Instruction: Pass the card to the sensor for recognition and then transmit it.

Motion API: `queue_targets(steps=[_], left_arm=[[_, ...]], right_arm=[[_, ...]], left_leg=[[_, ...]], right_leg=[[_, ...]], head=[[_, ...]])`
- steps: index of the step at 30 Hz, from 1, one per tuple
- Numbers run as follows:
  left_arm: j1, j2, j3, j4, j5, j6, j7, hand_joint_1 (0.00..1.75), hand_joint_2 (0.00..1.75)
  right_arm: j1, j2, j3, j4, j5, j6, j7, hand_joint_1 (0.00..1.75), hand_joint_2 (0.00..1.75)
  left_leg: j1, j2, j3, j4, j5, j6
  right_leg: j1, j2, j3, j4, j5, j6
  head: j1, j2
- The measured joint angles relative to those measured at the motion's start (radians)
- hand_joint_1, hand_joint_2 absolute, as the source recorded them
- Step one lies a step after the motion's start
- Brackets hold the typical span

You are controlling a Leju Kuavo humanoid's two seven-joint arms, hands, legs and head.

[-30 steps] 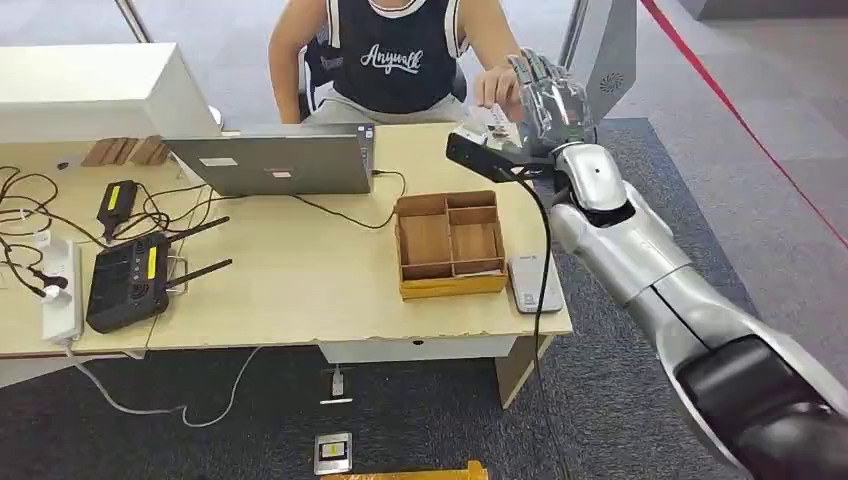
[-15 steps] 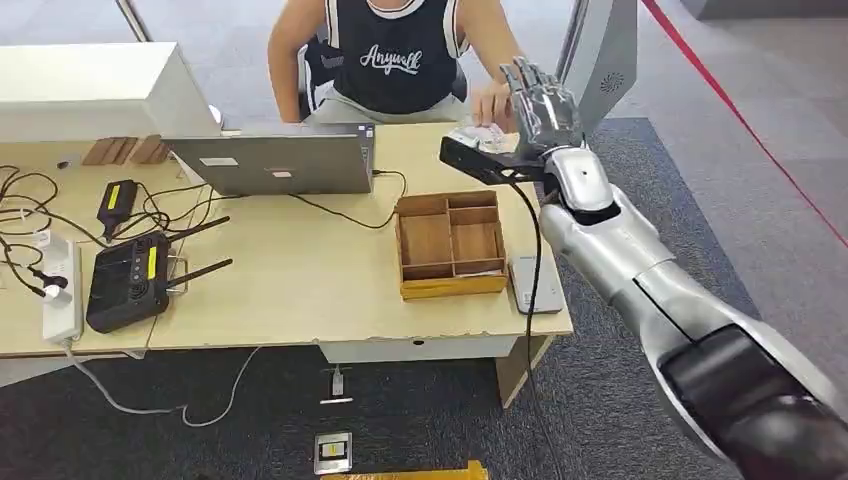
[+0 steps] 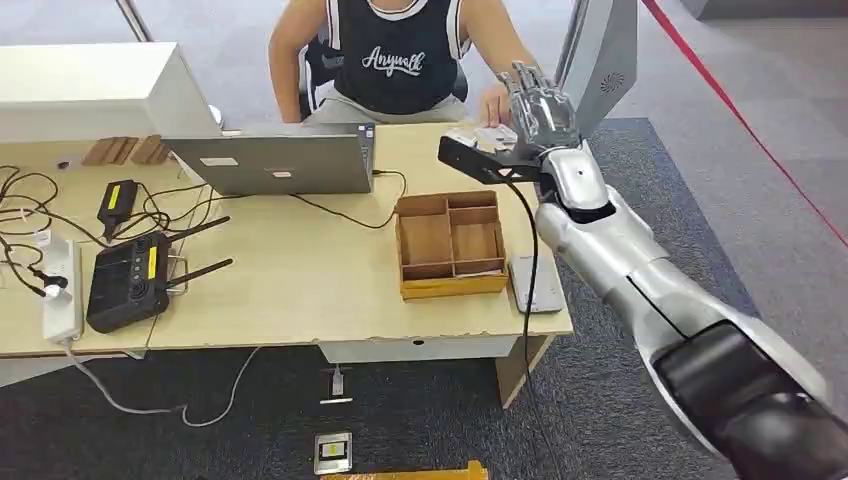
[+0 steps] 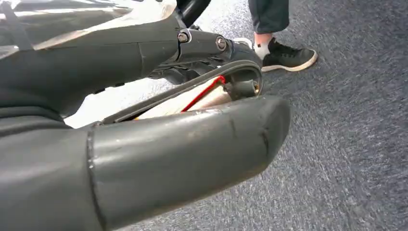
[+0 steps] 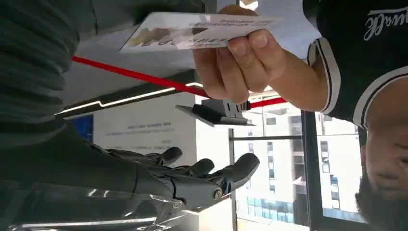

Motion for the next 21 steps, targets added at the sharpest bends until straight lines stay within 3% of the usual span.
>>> queue_targets(steps=[21], left_arm=[[0.001,0.000,0.000,0.000,0.003,0.001,0.002,0.00,0.00]], right_arm=[[-0.001,0.017,0.000,0.021,-0.030,-0.016,-0.010,1.75,1.75]], left_leg=[[0.000,0.000,0.000,0.000,0.000,0.000]], right_leg=[[0.000,0.000,0.000,0.000,0.000,0.000]], head=[[0.000,0.000]])
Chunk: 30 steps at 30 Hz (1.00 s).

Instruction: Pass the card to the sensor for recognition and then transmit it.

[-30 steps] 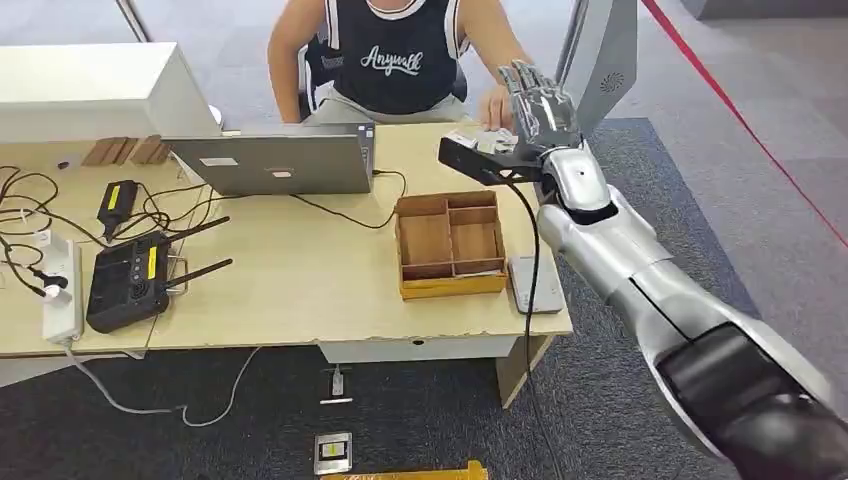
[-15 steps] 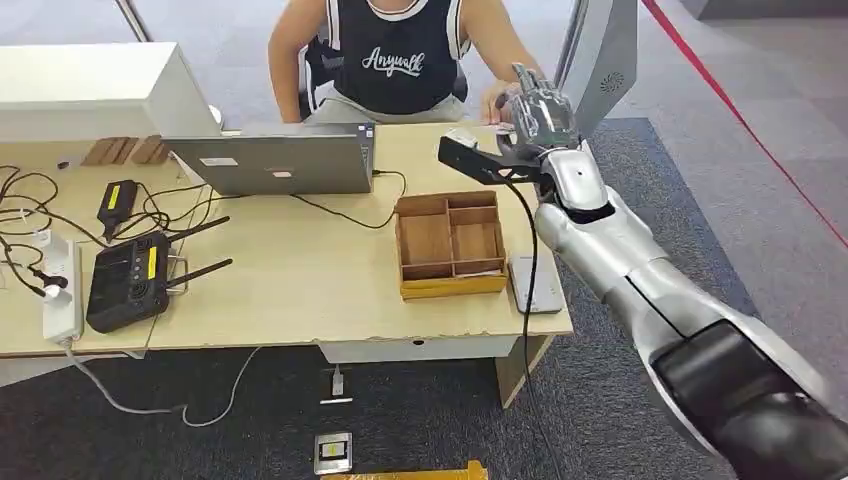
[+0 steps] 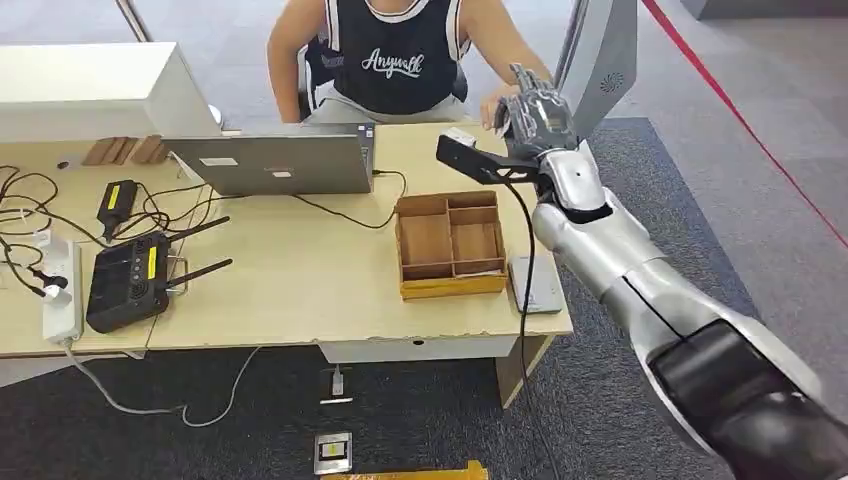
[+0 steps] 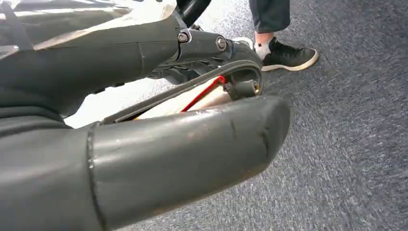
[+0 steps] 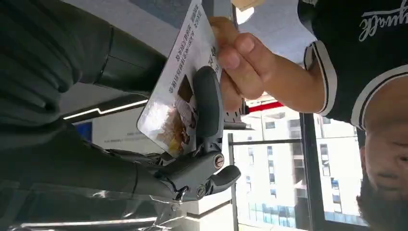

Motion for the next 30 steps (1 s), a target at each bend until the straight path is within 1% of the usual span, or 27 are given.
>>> queue_targets(steps=[16,22,25,30], left_arm=[[0.003,0.000,0.000,0.000,0.005,0.003,0.000,0.00,0.00],[0.020,0.000,0.000,0.000,0.036,0.024,-0.010,0.00,0.00],[0.035,0.000,0.001,0.000,0.052,0.036,-0.016,0.00,0.00],[0.061,0.002,0.004,0.000,0.078,0.048,-0.013,0.00,0.00]], right_arm=[[0.000,0.005,0.000,0.005,-0.003,0.002,-0.006,1.75,1.75],[0.017,0.002,0.000,0.004,-0.019,0.031,-0.009,1.75,1.75],[0.034,-0.009,0.000,0.002,-0.030,0.036,-0.006,1.75,1.75],[0.081,-0.065,-0.010,-0.031,-0.086,0.035,0.013,1.75,1.75]], left_leg=[[0.000,0.000,0.000,0.000,0.000,0.000],[0.000,0.000,0.000,0.000,0.000,0.000],[0.000,0.000,0.001,0.000,0.000,0.000],[0.000,0.000,0.000,0.000,0.000,0.000]], right_leg=[[0.000,0.000,0.000,0.000,0.000,0.000],[0.000,0.000,0.000,0.000,0.000,0.000],[0.000,0.000,0.000,0.000,0.000,0.000],[0.000,0.000,0.000,-0.001,0.000,0.000]], head=[[0.000,0.000],[0.000,0.000],[0.000,0.000],[0.000,0.000]])
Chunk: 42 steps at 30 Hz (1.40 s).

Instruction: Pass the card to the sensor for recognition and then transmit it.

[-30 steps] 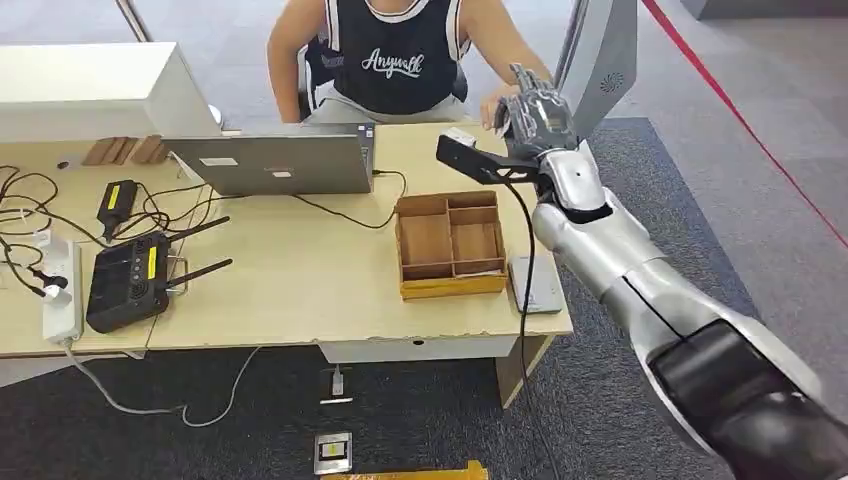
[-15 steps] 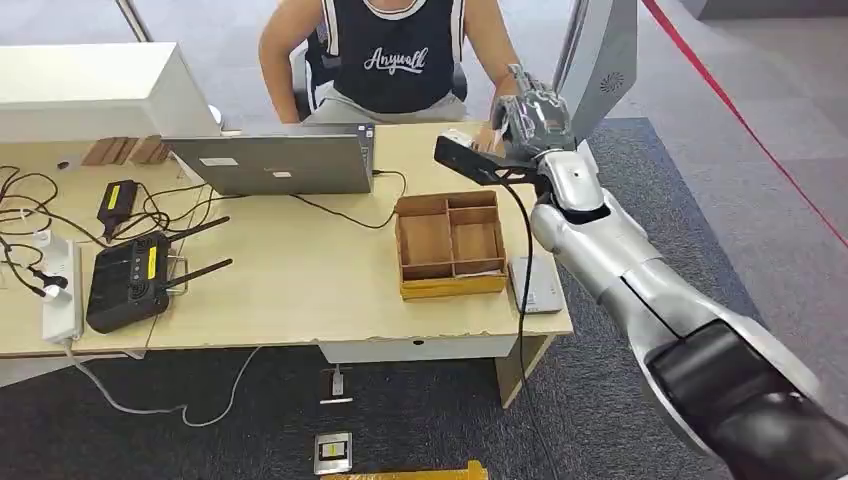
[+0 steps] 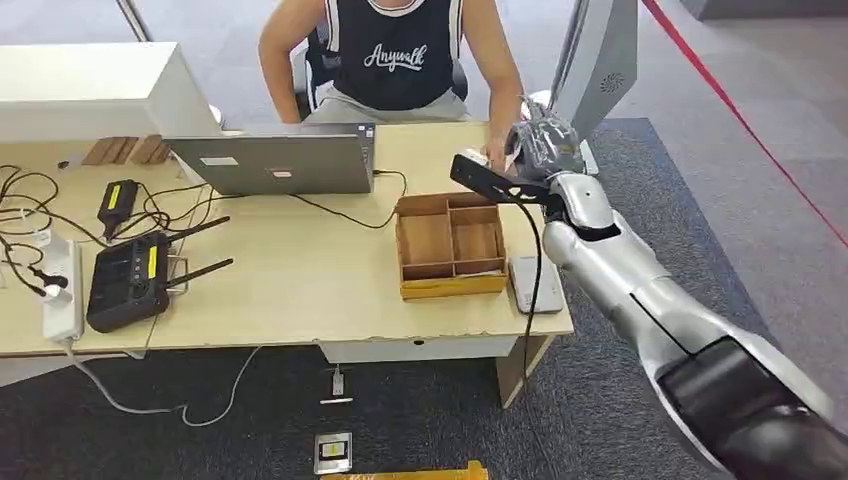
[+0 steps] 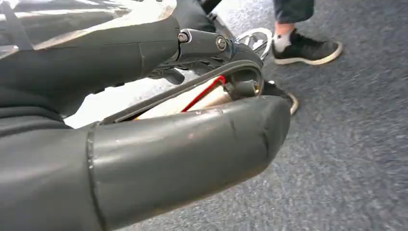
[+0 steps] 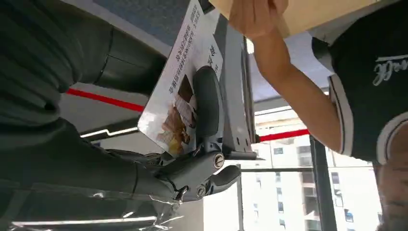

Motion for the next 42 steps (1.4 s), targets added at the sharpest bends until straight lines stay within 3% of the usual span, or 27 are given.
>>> queue_targets(steps=[11,19,28,30,42], left_arm=[[0.014,0.008,0.026,0.000,0.023,-0.003,0.023,0.00,0.00],[0.013,0.008,0.035,0.000,0.022,-0.002,0.016,0.00,0.00],[0.012,0.008,0.040,0.000,0.023,-0.002,0.016,0.00,0.00],[0.012,0.008,0.044,0.000,0.020,-0.002,0.019,0.00,0.00],[0.010,0.007,0.048,0.000,0.017,0.010,0.026,0.00,0.00]], right_arm=[[0.158,-0.165,-0.058,-0.143,-0.080,0.014,0.072,1.75,1.75],[0.246,-0.239,-0.110,-0.230,-0.114,0.010,0.103,1.75,1.75],[0.257,-0.250,-0.121,-0.243,-0.115,0.010,0.103,1.75,1.75],[0.302,-0.255,-0.127,-0.252,-0.126,0.021,0.074,1.75,1.75],[0.368,-0.178,-0.092,-0.217,-0.103,0.032,0.034,1.75,1.75]], left_leg=[[0.000,0.000,0.000,0.000,-0.001,0.001],[0.000,0.000,0.000,0.000,-0.001,0.001],[0.000,0.000,0.000,0.000,-0.001,0.001],[0.000,0.000,0.000,0.000,-0.001,0.001],[0.000,0.000,-0.001,0.000,-0.001,0.000]], right_leg=[[0.000,0.000,0.000,0.000,0.000,0.000],[0.000,0.000,0.000,0.000,0.000,0.000],[0.000,0.000,0.000,0.000,0.000,0.000],[0.000,0.000,0.001,0.000,0.000,0.000],[0.000,0.000,0.000,0.000,0.000,0.000]], head=[[0.000,0.000],[0.000,0.000],[0.000,0.000],[0.000,0.000],[0.000,0.000]])
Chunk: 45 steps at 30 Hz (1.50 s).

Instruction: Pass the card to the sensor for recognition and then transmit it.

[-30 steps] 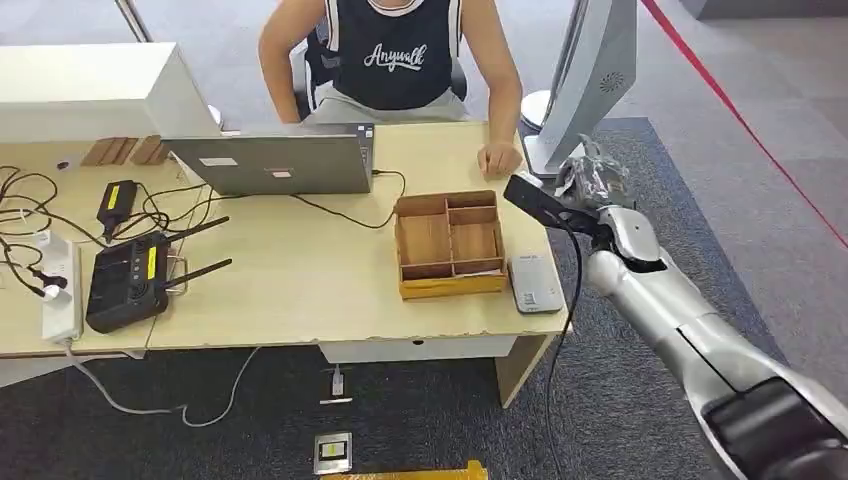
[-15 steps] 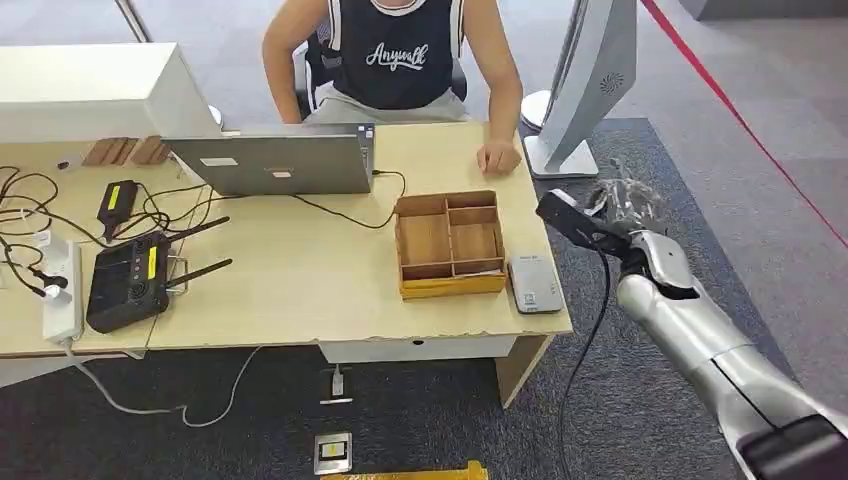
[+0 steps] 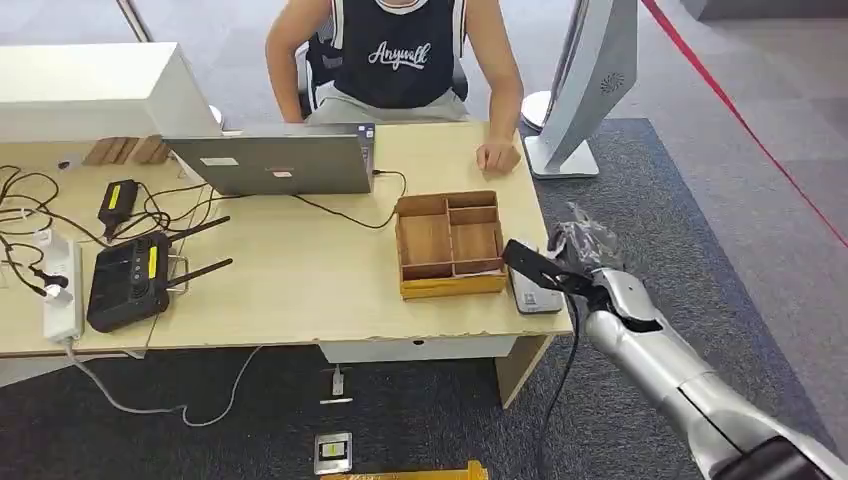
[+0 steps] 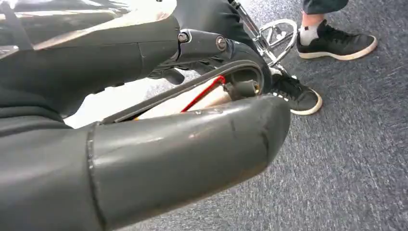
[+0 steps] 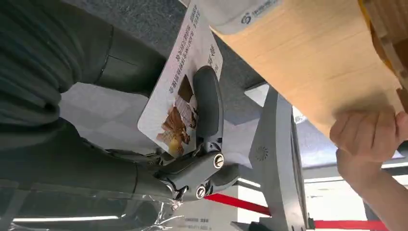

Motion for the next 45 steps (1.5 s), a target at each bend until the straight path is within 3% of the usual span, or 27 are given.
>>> queue_targets(steps=[45], left_arm=[[0.000,0.000,0.000,0.000,-0.010,-0.003,0.003,0.00,0.00]], right_arm=[[0.034,0.053,0.005,0.129,-0.021,0.013,-0.026,1.75,1.75]], left_leg=[[0.000,0.001,0.002,0.000,0.000,0.000]], right_leg=[[0.000,0.000,0.001,0.000,0.000,0.000]], head=[[0.000,0.000]])
